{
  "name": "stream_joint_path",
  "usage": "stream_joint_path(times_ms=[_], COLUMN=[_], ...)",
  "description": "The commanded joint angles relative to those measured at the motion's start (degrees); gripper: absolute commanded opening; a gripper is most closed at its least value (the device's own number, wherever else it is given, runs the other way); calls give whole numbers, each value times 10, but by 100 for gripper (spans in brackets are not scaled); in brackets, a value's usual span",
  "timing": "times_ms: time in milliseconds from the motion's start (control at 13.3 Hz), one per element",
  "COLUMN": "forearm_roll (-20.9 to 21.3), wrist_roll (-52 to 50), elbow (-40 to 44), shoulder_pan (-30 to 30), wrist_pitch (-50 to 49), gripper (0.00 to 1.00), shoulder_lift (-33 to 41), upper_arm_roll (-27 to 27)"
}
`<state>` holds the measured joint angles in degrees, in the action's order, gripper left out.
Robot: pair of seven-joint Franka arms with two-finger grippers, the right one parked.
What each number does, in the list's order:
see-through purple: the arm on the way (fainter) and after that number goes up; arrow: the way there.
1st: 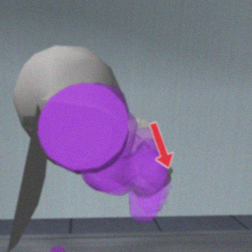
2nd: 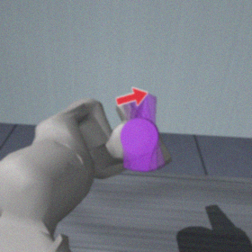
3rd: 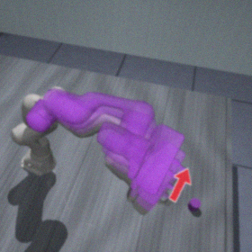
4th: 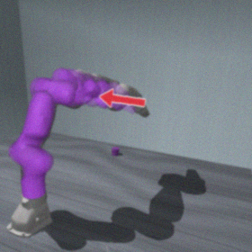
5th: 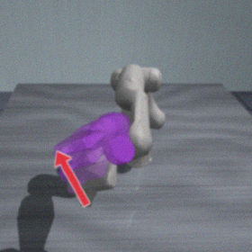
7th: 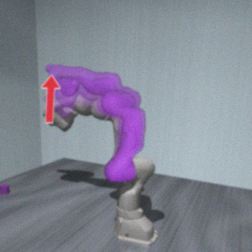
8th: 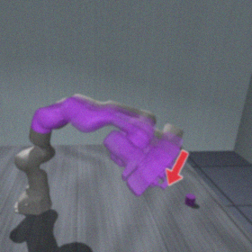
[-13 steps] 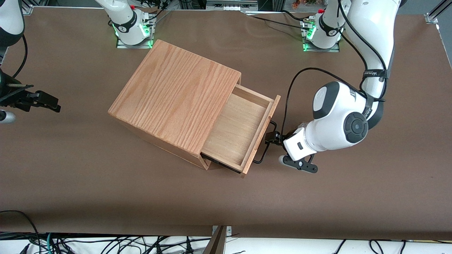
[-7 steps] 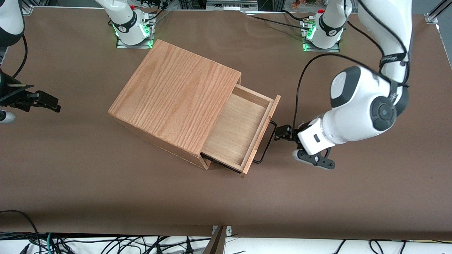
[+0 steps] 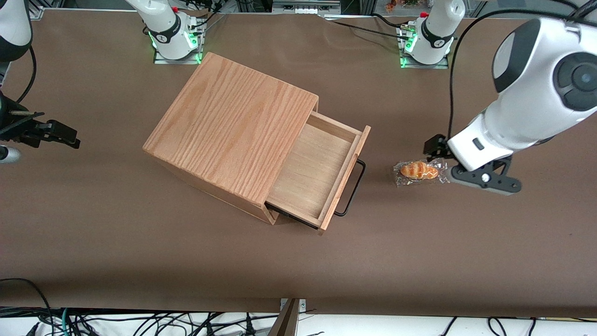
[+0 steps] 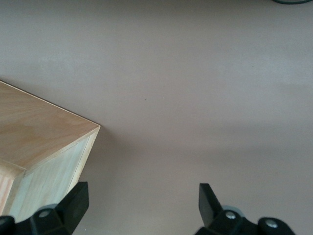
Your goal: Open top drawer with left arm
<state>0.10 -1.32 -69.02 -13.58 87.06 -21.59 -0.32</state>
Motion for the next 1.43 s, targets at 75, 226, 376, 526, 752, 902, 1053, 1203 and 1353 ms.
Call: stream_joint_path(times_ms=[75, 226, 376, 526, 752, 902, 1053, 1203, 1353], forearm_roll=[-9, -18, -19, -19, -12, -8, -9, -9, -10], wrist_roll=[3, -4, -3, 4, -3, -3, -3, -2, -4], elbow=[-48, -140, -203, -258, -292, -290, -289, -288, -288], shoulder_pan=[74, 87, 100, 122, 138, 136, 134, 126, 126], wrist_pitch=[-8, 25, 53, 57, 65, 65, 67, 67, 67], gripper=[100, 100, 100, 100, 100, 100, 100, 100, 100], shoulder_lift=[57, 118, 159, 201, 233, 232, 230, 230, 229], upper_arm_roll=[14, 16, 16, 30, 55, 55, 54, 52, 52])
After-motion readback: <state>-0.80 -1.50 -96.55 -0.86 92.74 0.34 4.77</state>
